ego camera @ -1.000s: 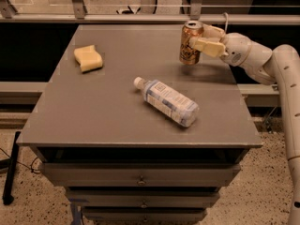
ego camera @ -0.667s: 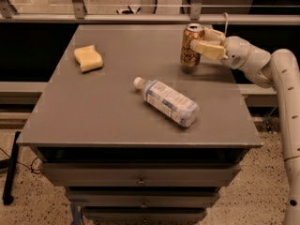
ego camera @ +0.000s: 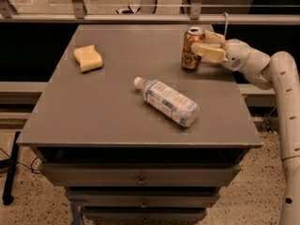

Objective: Place orange can upright

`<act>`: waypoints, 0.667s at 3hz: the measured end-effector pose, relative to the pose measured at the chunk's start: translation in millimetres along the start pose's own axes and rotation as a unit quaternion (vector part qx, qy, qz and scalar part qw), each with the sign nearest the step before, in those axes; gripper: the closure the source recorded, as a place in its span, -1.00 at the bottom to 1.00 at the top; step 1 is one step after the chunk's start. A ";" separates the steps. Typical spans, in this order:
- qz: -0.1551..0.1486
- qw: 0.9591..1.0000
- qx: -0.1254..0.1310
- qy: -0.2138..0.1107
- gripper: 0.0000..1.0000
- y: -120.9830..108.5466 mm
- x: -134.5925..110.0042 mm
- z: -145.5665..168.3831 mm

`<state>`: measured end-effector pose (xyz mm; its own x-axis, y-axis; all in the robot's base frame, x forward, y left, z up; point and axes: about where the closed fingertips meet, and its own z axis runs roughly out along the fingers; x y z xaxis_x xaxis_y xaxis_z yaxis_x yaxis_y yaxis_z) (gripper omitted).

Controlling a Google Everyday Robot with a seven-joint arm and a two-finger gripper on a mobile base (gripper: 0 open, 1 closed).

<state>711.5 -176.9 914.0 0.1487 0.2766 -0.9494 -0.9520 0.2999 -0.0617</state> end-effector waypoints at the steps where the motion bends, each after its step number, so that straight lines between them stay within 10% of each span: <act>1: -0.001 1.000 0.000 0.003 -0.46 -0.5 1.8 -1.5; 2: -0.003 1.000 0.002 0.005 -0.89 -0.3 0.7 -5.1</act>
Offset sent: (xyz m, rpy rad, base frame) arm -0.0038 -0.0182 -0.0048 -0.0190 0.0011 -0.0267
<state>710.5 -181.5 911.8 0.1508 0.2652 -0.9523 -0.9502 0.3047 -0.0656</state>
